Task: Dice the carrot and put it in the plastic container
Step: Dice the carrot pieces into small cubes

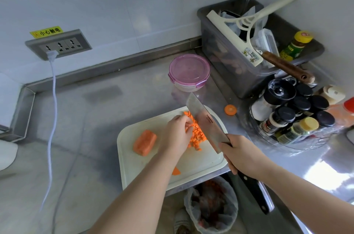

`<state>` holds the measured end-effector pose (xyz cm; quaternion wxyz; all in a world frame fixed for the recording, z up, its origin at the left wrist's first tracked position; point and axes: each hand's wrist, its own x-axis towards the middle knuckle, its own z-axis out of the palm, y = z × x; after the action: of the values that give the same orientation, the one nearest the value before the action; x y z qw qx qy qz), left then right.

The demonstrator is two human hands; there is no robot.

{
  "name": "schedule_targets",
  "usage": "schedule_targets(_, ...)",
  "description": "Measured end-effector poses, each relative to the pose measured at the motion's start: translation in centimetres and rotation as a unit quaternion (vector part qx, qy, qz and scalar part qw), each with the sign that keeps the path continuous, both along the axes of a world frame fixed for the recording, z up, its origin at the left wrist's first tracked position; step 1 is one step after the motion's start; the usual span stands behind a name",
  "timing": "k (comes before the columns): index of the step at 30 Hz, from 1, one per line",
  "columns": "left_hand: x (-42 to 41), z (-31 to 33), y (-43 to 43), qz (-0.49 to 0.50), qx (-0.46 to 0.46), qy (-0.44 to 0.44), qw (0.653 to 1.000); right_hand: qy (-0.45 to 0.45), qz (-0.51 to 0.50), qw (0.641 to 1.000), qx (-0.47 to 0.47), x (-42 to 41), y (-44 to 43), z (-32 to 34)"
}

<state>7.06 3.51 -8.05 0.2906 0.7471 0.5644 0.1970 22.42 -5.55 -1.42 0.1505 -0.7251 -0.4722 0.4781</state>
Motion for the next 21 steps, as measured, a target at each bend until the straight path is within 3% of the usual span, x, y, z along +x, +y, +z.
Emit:
schedule_targets(3,-0.9,0.5,-0.4,-0.003,0.062,-0.019,0.998,-0.009,0.009,1.000,0.002,0.2,0.0,0.0)
schedule_targets(5,-1.0,0.7,-0.8,-0.055,0.105,0.010,0.993,-0.014,0.020,1.000,0.004,0.1,0.0,-0.1)
schedule_targets(8,-1.0,0.2,-1.3,-0.094,0.088,0.072,0.989,-0.014,0.020,1.000,0.013,0.0,0.2,-0.2)
schedule_targets(11,-1.6,-0.2,-1.6,-0.054,0.064,0.076,0.994,-0.040,0.022,0.998,0.037,0.2,0.3,-0.7)
schedule_targets(14,-2.6,0.8,-0.9,0.046,0.059,0.004,0.997,-0.120,0.056,0.987,0.091,0.5,0.0,-1.3)
schedule_targets(18,-4.1,3.8,1.0,0.173,0.074,-0.140,0.972,-0.335,0.177,0.906,0.186,1.3,-1.0,-1.5)
schedule_targets(21,-4.2,5.7,1.7,0.070,0.060,-0.089,0.992,-0.397,0.226,0.855,0.246,1.8,-1.4,-1.9)
